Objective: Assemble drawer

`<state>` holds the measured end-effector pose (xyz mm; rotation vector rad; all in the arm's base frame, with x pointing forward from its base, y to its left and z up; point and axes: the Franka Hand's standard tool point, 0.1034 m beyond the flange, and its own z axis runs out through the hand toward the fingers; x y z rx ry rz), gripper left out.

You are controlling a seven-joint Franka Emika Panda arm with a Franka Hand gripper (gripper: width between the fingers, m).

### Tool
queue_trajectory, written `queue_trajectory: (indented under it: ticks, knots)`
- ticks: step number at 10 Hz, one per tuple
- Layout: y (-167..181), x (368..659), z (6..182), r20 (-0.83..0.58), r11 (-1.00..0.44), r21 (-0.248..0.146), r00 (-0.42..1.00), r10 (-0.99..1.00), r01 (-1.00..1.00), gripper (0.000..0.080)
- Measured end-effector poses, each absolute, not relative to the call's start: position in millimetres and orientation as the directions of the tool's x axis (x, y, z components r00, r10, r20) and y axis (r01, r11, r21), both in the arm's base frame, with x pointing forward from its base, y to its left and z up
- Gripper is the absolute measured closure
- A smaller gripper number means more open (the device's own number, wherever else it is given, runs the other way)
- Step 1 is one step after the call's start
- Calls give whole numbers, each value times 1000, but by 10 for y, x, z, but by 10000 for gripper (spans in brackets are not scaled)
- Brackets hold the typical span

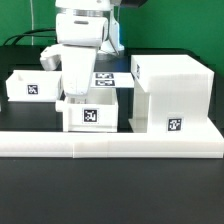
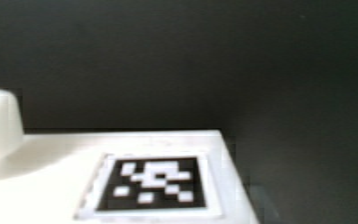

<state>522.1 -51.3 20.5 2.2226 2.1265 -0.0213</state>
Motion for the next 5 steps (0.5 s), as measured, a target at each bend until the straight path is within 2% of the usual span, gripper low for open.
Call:
queue_trajectory:
  ticks: [2,5]
  knots:
    - [-515,5218,204,-55,-46,35,47,997,998,757]
    - [-318,5378,208,-48,-17,15,17,999,1000,757]
